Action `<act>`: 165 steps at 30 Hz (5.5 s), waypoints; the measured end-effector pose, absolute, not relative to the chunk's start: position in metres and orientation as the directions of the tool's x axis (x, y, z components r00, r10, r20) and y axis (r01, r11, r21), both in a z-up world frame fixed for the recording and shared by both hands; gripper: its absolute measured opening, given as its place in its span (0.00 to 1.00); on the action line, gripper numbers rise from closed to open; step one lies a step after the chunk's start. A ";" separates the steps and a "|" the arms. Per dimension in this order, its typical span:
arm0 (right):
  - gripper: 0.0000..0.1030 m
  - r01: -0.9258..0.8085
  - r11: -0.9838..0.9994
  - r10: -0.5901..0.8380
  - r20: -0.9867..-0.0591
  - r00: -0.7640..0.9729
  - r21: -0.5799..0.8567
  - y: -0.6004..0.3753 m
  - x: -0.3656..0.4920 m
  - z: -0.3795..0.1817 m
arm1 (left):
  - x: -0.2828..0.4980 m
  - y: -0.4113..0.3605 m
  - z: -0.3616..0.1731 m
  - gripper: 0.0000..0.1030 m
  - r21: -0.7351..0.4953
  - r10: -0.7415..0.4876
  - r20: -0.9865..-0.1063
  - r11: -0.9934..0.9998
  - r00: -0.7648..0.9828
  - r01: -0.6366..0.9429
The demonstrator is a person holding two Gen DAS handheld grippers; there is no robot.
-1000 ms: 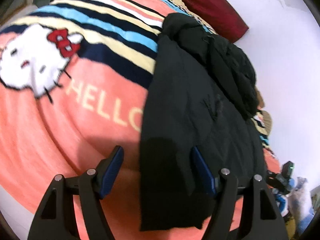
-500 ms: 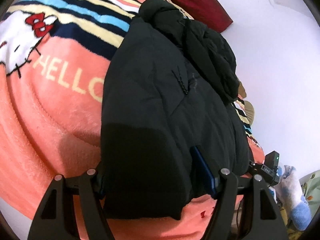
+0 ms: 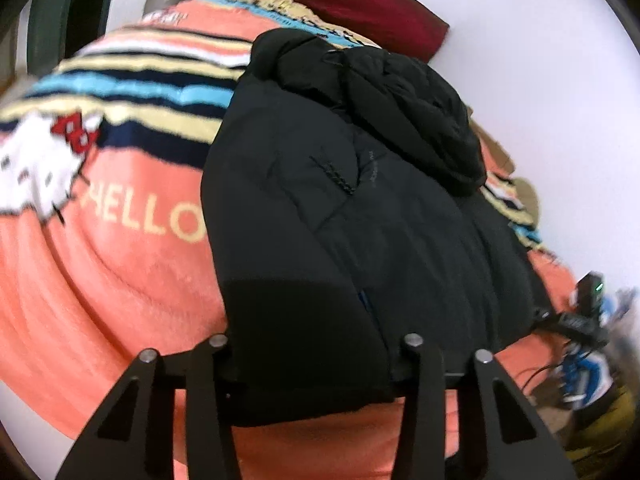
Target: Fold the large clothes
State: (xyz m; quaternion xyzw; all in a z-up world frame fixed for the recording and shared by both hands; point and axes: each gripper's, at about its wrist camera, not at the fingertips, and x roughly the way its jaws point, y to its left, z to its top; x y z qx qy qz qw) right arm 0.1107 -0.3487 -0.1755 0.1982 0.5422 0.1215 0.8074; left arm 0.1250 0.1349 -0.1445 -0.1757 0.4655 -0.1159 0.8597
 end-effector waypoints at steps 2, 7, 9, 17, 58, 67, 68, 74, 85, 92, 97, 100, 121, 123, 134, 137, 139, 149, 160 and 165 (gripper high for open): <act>0.33 0.021 0.898 0.397 -0.832 0.388 0.439 -0.348 0.110 -0.175 | 0.125 0.130 -0.144 0.36 -0.362 -0.326 -0.771 0.931 0.547 0.044; 0.32 0.012 0.926 0.341 -0.853 0.395 0.376 -0.339 0.108 -0.173 | 0.123 0.121 -0.146 0.33 -0.291 -0.274 -0.777 0.955 0.568 0.062; 0.32 0.005 0.932 0.331 -0.858 0.392 0.362 -0.336 0.107 -0.174 | 0.122 0.121 -0.146 0.32 -0.280 -0.266 -0.774 0.958 0.575 0.066; 0.38 0.030 0.923 0.345 -0.858 0.380 0.384 -0.338 0.108 -0.181 | 0.116 0.111 -0.144 0.30 -0.205 -0.221 -0.767 0.974 0.603 0.096; 0.33 0.017 0.915 0.361 -0.836 0.414 0.404 -0.333 0.104 -0.183 | 0.116 0.112 -0.148 0.39 -0.272 -0.291 -0.777 0.955 0.559 0.118; 0.33 0.041 0.866 0.421 -0.772 0.477 0.498 -0.349 0.097 -0.170 | 0.120 0.146 -0.153 0.39 -0.455 -0.405 -0.747 0.890 0.527 0.039; 0.33 0.041 0.861 0.427 -0.765 0.483 0.507 -0.349 0.097 -0.168 | 0.120 0.148 -0.154 0.39 -0.472 -0.418 -0.742 0.881 0.525 0.035; 0.36 0.034 0.832 0.475 -0.744 0.470 0.554 -0.351 0.103 -0.160 | 0.123 0.152 -0.149 0.39 -0.524 -0.474 -0.712 0.850 0.517 0.057; 0.50 0.048 0.819 0.504 -0.756 0.418 0.572 -0.355 0.107 -0.173 | 0.127 0.178 -0.167 0.39 -0.622 -0.541 -0.698 0.783 0.469 -0.024; 0.57 0.055 0.791 0.556 -0.754 0.350 0.609 -0.357 0.114 -0.183 | 0.132 0.180 -0.171 0.39 -0.672 -0.607 -0.676 0.741 0.417 -0.011; 0.36 0.048 0.817 0.531 -0.782 0.327 0.575 -0.351 0.114 -0.185 | 0.132 0.165 -0.170 0.38 -0.614 -0.567 -0.722 0.789 0.397 0.011; 0.24 0.041 0.825 0.519 -0.784 0.342 0.564 -0.350 0.111 -0.182 | 0.130 0.159 -0.160 0.24 -0.591 -0.550 -0.725 0.806 0.415 0.035; 0.17 -0.038 0.665 0.624 -0.526 0.578 0.746 -0.379 0.157 -0.080 | 0.185 0.178 -0.049 0.15 -0.721 -0.614 -0.503 0.687 0.608 0.097; 0.17 -0.036 0.628 0.634 -0.484 0.602 0.777 -0.386 0.169 -0.072 | 0.197 0.183 -0.041 0.15 -0.735 -0.619 -0.484 0.671 0.619 0.095; 0.17 -0.047 0.572 0.641 -0.411 0.648 0.819 -0.390 0.238 -0.036 | 0.253 0.191 -0.012 0.15 -0.737 -0.594 -0.483 0.673 0.643 0.069; 0.17 -0.014 0.564 0.620 -0.412 0.668 0.826 -0.393 0.263 -0.034 | 0.280 0.193 -0.007 0.15 -0.736 -0.583 -0.484 0.675 0.653 0.056; 0.18 0.013 0.565 0.598 -0.420 0.683 0.825 -0.394 0.284 -0.033 | 0.302 0.191 -0.005 0.15 -0.730 -0.568 -0.496 0.682 0.657 0.039; 0.21 0.076 0.694 0.457 -0.519 0.722 0.716 -0.378 0.398 -0.044 | 0.420 0.176 -0.030 0.18 -0.668 -0.477 -0.586 0.742 0.656 -0.058; 0.35 0.172 0.776 0.329 -0.622 0.710 0.607 -0.373 0.496 -0.110 | 0.535 0.181 -0.130 0.23 -0.728 -0.503 -0.610 0.662 0.612 -0.180; 0.35 0.215 0.773 0.306 -0.647 0.698 0.597 -0.377 0.520 -0.132 | 0.566 0.180 -0.148 0.23 -0.749 -0.521 -0.592 0.637 0.615 -0.182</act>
